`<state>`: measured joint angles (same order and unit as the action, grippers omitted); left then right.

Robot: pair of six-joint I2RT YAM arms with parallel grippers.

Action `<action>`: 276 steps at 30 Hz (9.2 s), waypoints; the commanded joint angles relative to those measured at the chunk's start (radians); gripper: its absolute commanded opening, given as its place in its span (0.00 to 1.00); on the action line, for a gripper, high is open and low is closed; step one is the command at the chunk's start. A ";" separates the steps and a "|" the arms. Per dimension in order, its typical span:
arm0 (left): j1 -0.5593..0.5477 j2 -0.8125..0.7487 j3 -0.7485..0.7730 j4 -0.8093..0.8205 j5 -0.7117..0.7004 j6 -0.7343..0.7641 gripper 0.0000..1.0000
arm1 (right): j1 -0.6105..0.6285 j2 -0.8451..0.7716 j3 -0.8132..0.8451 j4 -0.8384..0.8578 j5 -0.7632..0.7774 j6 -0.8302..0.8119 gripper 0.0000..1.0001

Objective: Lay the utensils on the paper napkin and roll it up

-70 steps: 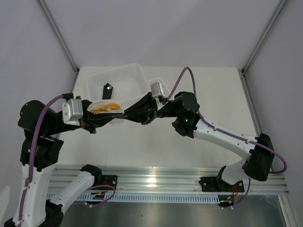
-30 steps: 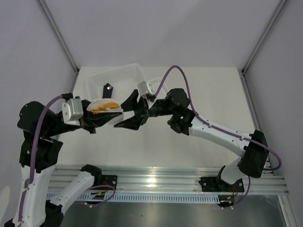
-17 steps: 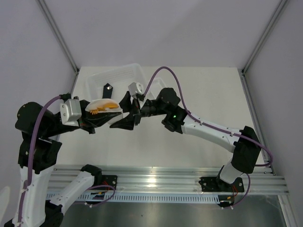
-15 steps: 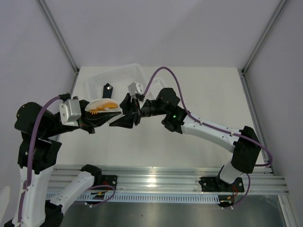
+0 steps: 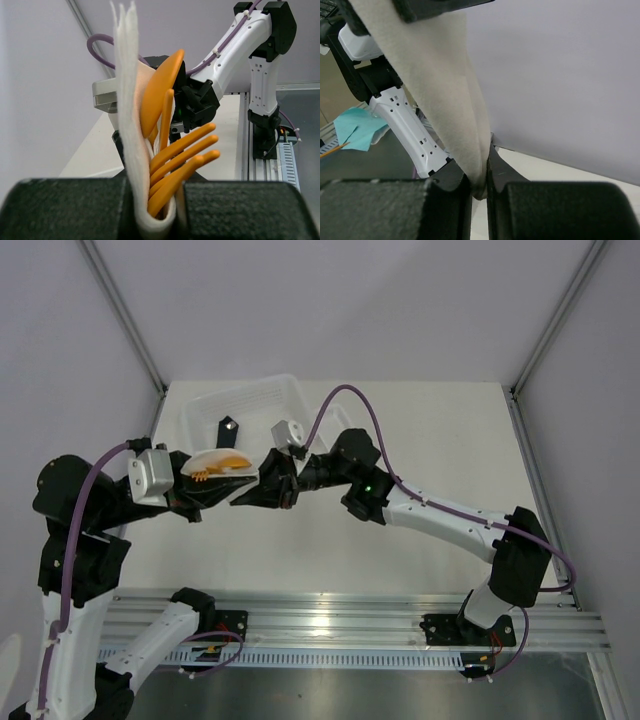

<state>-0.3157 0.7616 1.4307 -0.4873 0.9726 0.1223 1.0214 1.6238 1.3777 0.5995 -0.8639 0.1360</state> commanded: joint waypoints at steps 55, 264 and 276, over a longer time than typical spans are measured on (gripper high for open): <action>-0.003 -0.028 -0.036 -0.017 -0.002 0.050 0.01 | -0.034 -0.127 0.021 0.020 -0.015 0.083 0.00; 0.377 1.116 0.497 0.181 0.206 -0.319 0.01 | -0.411 0.895 0.994 0.129 0.075 0.788 0.28; 0.425 1.185 0.513 -0.017 -0.081 -0.196 0.01 | -0.498 0.743 0.784 -0.144 0.184 0.568 0.63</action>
<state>0.1032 1.9209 1.9266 -0.4152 1.0195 -0.1390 0.5533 2.4813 2.1765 0.5274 -0.7322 0.7979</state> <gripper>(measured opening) 0.101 0.616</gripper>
